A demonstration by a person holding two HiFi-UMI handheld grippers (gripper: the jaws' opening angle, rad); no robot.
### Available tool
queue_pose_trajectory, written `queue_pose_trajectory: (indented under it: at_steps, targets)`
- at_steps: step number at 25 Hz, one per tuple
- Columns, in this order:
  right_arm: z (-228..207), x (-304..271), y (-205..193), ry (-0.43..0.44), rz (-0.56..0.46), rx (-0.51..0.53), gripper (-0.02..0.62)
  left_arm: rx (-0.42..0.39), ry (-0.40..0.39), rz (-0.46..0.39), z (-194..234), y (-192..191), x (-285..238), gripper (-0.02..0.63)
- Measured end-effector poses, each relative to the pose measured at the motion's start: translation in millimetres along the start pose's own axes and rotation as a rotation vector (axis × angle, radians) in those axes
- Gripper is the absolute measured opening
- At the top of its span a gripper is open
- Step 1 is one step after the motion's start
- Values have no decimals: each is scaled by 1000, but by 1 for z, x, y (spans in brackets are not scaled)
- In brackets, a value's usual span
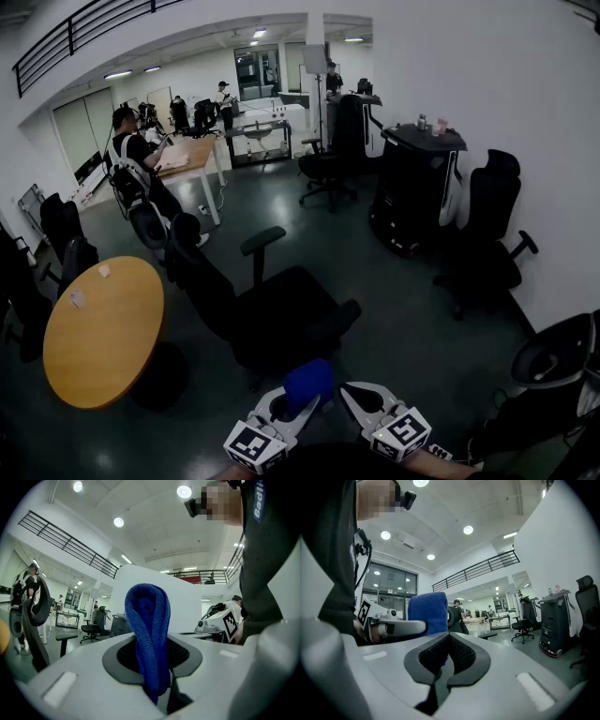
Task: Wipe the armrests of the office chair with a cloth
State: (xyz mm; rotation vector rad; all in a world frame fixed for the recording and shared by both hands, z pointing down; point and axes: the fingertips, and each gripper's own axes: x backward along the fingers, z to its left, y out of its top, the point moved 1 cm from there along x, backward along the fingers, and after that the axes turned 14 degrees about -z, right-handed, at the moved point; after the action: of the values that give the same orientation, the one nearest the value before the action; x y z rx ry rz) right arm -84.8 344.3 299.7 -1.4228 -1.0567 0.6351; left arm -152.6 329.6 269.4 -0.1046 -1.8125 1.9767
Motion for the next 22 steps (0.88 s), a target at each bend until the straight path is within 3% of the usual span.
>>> queue_pose_trajectory:
  at_steps: [16, 22]
  targets:
    - [-13, 12, 2, 16, -29, -30, 5, -19, 26, 9, -4, -11, -9, 117]
    - [-41, 18, 8, 7, -40, -23, 5, -38, 73, 14, 1, -15, -24, 117]
